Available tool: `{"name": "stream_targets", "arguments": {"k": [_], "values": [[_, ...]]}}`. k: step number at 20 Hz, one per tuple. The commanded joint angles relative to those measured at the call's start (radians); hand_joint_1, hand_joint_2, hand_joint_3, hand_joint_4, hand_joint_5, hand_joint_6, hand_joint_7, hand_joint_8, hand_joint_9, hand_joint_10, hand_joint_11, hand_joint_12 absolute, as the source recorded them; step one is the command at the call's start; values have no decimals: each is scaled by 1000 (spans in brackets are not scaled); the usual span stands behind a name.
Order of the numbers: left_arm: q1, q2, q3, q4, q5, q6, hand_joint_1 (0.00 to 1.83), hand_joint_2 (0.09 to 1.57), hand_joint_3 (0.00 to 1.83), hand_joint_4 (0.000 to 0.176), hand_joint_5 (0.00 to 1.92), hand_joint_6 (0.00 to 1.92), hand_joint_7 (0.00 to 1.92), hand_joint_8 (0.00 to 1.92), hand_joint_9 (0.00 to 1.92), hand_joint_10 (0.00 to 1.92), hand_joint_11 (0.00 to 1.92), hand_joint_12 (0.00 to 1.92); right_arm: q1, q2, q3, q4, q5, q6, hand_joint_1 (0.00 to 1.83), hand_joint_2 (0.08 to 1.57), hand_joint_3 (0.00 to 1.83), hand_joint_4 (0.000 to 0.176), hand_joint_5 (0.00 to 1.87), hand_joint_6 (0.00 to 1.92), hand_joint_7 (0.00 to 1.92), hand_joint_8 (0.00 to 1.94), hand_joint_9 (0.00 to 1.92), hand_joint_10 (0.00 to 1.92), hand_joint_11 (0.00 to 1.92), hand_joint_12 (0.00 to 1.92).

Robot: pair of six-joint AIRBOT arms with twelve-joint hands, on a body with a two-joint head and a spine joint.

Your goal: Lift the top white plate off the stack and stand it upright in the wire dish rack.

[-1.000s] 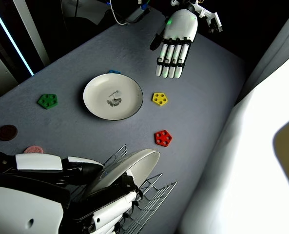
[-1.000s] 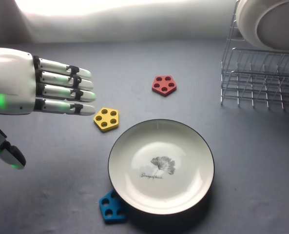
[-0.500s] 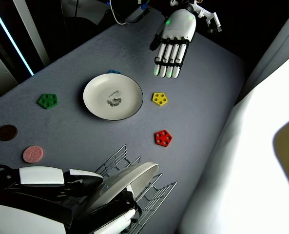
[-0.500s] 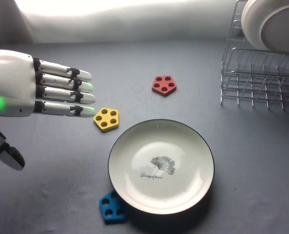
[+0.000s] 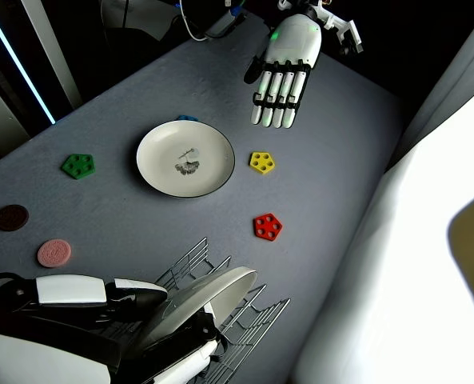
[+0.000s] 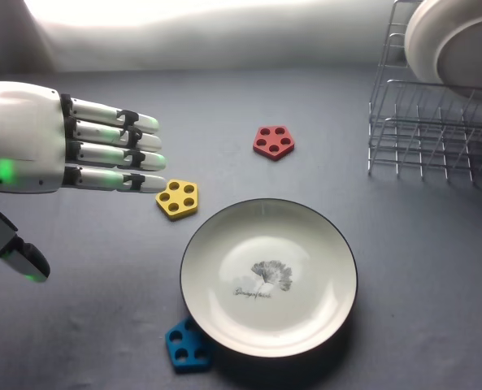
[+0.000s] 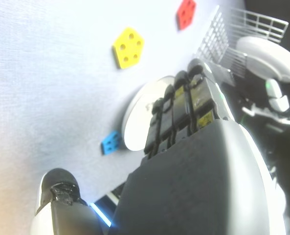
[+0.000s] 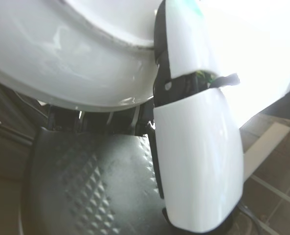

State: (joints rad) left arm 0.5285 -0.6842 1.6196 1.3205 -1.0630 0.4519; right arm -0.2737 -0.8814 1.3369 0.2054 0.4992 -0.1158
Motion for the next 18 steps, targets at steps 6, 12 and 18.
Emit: {"name": "stream_targets", "arguments": {"k": [6, 12, 18], "values": [[-19, -2, -12, -80, -47, 0, 181, 897, 0, 0, 29, 2, 40, 0, 53, 0, 82, 4, -29, 3, 27, 31, 164, 40, 1375, 1116, 0, 0, 821, 1250, 981, 815, 1036, 1006, 1201, 285], [-18, -1, -33, -86, -64, 0, 177, 889, 0, 0, 37, 3, 47, 2, 59, 1, 90, 7, -49, -6, 43, 34, 167, 56, 1486, 1079, 0, 0, 853, 1120, 1024, 660, 1071, 801, 992, 1346], [-19, -1, -35, -100, -71, 0, 201, 889, 0, 0, 22, 3, 35, 4, 56, 4, 89, 7, -66, -15, 57, 41, 167, 60, 1498, 1043, 0, 0, 883, 1052, 1099, 581, 1193, 600, 1077, 1240]]}}
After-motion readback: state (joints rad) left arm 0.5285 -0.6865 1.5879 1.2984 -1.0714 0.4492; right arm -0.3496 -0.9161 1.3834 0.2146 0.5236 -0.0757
